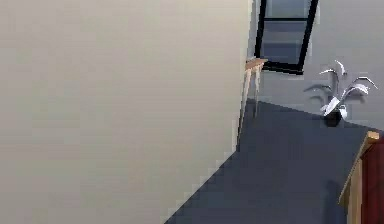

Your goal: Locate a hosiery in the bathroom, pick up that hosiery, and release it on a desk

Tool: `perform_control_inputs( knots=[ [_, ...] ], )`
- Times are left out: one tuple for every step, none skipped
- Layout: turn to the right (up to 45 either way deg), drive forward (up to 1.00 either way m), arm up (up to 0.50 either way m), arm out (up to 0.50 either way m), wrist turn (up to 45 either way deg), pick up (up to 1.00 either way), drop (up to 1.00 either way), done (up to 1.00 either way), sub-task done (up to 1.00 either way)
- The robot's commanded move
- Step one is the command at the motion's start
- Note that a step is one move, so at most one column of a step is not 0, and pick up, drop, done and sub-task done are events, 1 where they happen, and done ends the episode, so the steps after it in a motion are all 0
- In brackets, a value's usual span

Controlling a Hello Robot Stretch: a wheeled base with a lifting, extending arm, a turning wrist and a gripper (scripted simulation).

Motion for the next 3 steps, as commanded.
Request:
perform_control_inputs(
  knots=[
    [24.0, 0.00, 0.00, 0.00, 0.0, 0.00, 0.00, 0.00, 0.00],
    [0.0, 1.00, 0.00, 0.00, 0.0, 0.00, 0.00, 0.00, 0.00],
    [0.0, 1.00, 0.00, 0.00, 0.0, 0.00, 0.00, 0.00, 0.00]
  ],
)
